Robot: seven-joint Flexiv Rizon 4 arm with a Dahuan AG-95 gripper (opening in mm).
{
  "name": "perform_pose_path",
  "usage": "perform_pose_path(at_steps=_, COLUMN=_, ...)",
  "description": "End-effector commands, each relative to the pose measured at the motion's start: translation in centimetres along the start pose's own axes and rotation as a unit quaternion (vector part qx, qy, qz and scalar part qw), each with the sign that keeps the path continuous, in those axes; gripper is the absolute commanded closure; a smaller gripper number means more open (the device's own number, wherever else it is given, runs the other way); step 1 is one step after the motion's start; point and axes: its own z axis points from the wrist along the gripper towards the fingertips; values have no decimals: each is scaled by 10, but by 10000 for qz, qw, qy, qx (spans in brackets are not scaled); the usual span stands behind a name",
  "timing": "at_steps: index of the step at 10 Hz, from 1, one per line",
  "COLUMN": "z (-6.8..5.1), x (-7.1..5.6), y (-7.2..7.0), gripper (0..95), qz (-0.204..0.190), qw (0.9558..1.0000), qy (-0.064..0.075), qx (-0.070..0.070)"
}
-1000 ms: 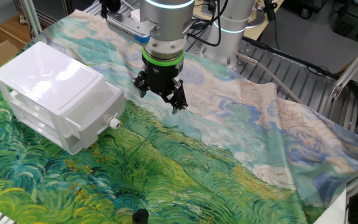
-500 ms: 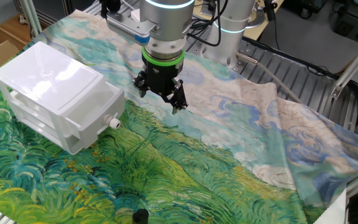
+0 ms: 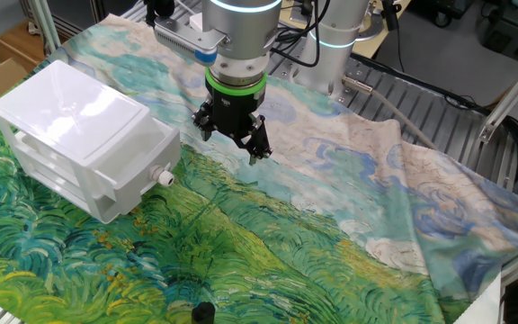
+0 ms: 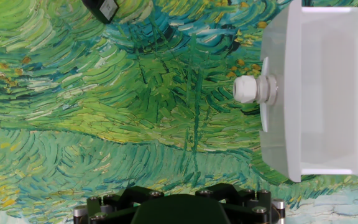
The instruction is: Use the gripper to push and close the drawer
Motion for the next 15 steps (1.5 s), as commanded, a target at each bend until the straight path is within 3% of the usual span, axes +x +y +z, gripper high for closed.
perform_pose_path(at_steps=1, z=0, x=0, y=0, gripper=950, qz=829, qw=9964, qy=-170, qx=61)
perform_pose_path(at_steps=11, z=0, x=1, y=1, gripper=950, qz=806, qw=9966, qy=-162, qx=57)
perform_pose_path(at_steps=15, z=-5, x=3, y=8, gripper=950, qz=901, qw=9958, qy=-161, qx=53)
